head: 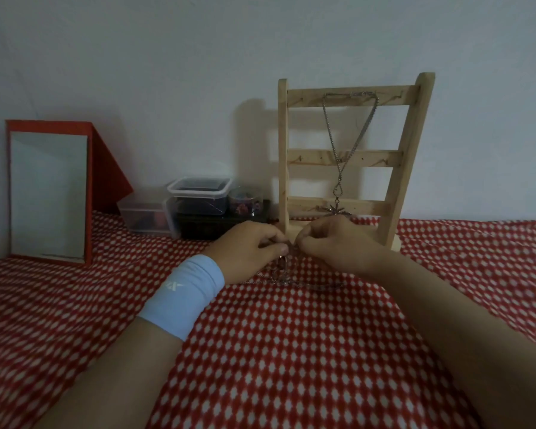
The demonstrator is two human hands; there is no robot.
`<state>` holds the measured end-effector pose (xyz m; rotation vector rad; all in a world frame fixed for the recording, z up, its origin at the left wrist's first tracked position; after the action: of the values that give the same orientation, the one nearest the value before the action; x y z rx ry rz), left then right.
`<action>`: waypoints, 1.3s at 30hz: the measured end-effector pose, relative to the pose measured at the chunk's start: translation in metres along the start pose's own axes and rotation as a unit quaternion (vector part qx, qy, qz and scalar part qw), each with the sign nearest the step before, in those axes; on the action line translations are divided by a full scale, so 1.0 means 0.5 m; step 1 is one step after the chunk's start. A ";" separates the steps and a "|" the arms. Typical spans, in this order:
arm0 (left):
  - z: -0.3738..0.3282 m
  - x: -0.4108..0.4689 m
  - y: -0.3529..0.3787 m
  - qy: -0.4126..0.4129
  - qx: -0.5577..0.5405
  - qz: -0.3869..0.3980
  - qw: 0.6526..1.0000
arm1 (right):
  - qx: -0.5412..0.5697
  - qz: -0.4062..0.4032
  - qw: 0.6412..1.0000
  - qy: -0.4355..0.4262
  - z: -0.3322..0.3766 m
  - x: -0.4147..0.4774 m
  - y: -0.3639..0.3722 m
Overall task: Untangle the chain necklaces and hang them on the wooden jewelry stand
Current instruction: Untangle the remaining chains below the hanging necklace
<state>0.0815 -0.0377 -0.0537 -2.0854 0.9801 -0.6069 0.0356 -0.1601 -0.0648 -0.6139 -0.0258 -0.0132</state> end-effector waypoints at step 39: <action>-0.029 -0.014 -0.054 0.052 -0.109 -0.117 0.986 | 0.069 0.068 0.994 -0.059 0.048 -0.013 0.016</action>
<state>0.0796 -0.0265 -0.0242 -2.4054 0.8999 -0.7633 0.0287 -0.1397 -0.0501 -0.4770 -0.0998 0.1552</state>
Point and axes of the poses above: each hand's wrist, its own x-axis towards the middle knuckle, its own y-axis out of the palm, z = x × y, the point moved 10 cm from there along x, towards the middle knuckle, and after that the axes turned 7 degrees about z, right-handed, at the moved point
